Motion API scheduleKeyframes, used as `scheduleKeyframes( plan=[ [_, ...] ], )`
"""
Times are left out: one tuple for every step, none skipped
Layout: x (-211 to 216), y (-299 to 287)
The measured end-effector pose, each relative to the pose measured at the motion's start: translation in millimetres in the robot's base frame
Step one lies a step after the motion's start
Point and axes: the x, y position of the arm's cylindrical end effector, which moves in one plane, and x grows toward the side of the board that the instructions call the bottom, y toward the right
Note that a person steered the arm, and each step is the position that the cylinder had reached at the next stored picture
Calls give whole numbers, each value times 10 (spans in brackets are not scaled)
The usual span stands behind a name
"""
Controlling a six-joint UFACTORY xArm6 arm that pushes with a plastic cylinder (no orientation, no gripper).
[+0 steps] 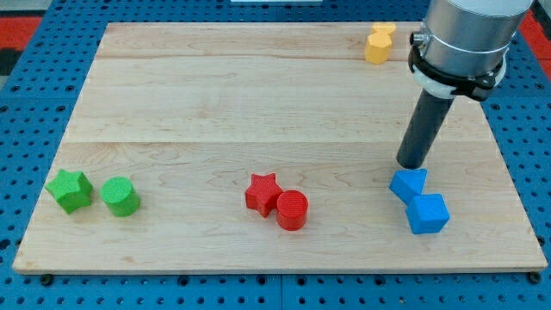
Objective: Move the blue blocks towards the center of the board
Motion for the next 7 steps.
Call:
scheduleKeyframes(
  plan=[
    [-342, 203],
    [-493, 397],
    [146, 908],
    [998, 1135],
    [1201, 229],
    [941, -241],
    [487, -331]
  ],
)
